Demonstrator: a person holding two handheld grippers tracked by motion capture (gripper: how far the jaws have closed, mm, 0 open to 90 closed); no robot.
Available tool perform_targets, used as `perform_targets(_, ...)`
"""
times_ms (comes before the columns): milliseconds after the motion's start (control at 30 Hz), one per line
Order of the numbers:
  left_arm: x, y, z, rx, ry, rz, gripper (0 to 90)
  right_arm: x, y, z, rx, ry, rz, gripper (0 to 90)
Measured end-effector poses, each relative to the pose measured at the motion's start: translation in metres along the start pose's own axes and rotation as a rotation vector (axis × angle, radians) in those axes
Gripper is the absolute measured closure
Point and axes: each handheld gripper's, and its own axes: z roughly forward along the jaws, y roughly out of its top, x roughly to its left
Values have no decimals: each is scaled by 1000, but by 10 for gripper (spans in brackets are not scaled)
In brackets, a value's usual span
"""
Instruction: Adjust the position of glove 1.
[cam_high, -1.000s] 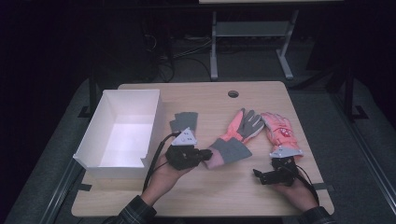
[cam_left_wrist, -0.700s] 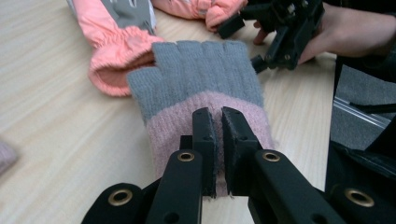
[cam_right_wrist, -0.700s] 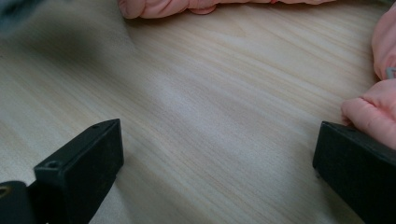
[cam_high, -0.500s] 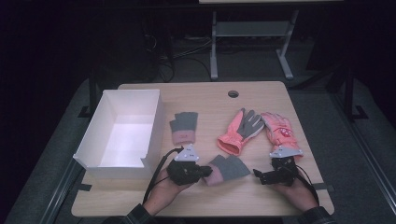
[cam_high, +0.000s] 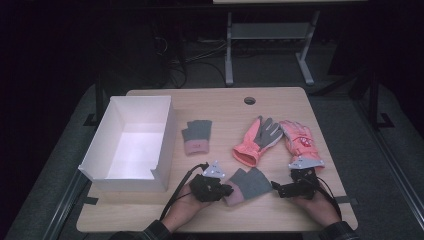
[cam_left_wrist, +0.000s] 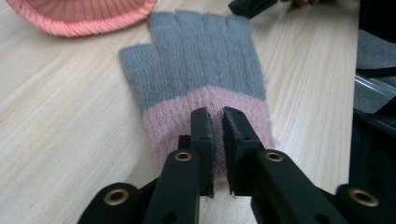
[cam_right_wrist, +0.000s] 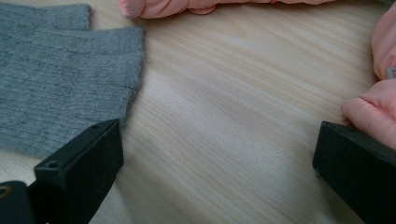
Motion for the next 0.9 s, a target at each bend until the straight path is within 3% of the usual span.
perform_targets(100, 2, 1, -3, 26, 21, 27, 626, 0, 0, 0, 0, 0, 1, 12)
perform_targets(200, 7, 1, -6, 30, 37, 10, 411, 0, 0, 0, 1, 0, 0, 12)
perform_targets(300, 12, 2, -9, 43, 62, 36, 276, 0, 0, 0, 0, 0, 0, 12)
perform_targets(400, 18, 5, -11, 22, 98, 10, 207, 0, 0, 0, 0, 0, 1, 12)
perform_targets(533, 25, 8, -14, 7, 145, -5, 175, 0, 0, 0, 0, 1, 2, 12)
perform_targets(700, 38, 14, -16, -7, 192, -73, 191, 0, 0, 0, 0, -1, 0, 12)
perform_targets(900, 51, 24, -15, -19, 251, -118, 196, 0, 0, 0, 1, -1, 2, 12)
